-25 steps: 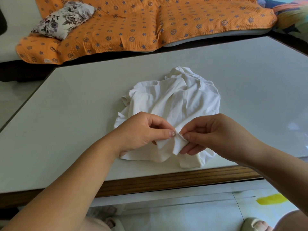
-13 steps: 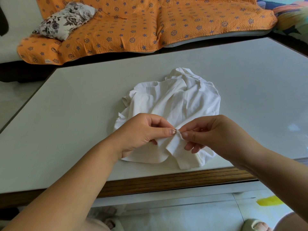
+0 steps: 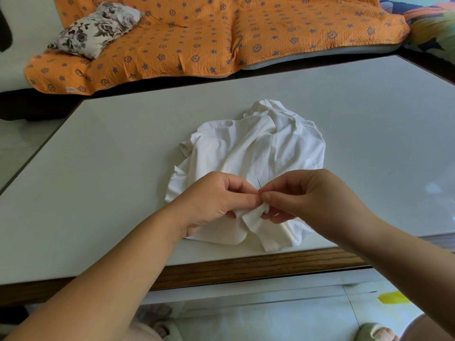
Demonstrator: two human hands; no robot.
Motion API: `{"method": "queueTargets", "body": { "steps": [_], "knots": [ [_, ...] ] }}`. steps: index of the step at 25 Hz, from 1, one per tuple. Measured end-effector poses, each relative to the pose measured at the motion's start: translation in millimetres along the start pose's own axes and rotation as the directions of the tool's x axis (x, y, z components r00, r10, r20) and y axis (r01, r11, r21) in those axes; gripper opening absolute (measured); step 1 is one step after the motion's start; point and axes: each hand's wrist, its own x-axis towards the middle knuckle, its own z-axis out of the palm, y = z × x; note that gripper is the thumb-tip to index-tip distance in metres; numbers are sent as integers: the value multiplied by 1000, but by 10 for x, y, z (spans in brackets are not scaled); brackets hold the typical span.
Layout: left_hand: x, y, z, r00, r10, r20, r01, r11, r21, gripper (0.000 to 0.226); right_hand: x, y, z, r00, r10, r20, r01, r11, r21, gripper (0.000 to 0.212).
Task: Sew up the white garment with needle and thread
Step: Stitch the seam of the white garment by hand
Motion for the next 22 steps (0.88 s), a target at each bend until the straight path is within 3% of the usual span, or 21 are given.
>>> {"method": "queueTargets", "body": {
  "steps": [4,7,10,13,15,18,20,22],
  "knots": [
    [3,18,8,999,-28,-39,27,1000,-15,2,69,-2,-9,985,-60,-162,47,995,-88,12],
    [-13,36,0,998,-51,-27,50,999,-11,4,160,-45,-145,980,16,-196,27,976,217,12],
    [-22,33,-15,997,-74,-16,73,997,-32,10,249,-83,-274,983,111,-147,-14,840,542,12],
    [-11,22,-30,997,-71,-11,71,996,-47,8,353,-60,-371,972,165,-169,15,673,740,16],
    [-12,12,-39,997,-72,-2,72,996,-57,8,431,-7,-431,962,165,-217,72,616,784,16],
    [-20,8,-53,997,-73,13,74,996,-58,7,546,87,-511,918,127,-376,161,747,645,13],
    [-23,5,-68,997,-68,19,69,996,-50,6,607,145,-559,858,54,-511,176,904,390,12],
    [-28,6,-85,998,-63,19,63,997,-33,7,656,210,-595,802,-62,-594,144,985,91,11]
  ]
}}
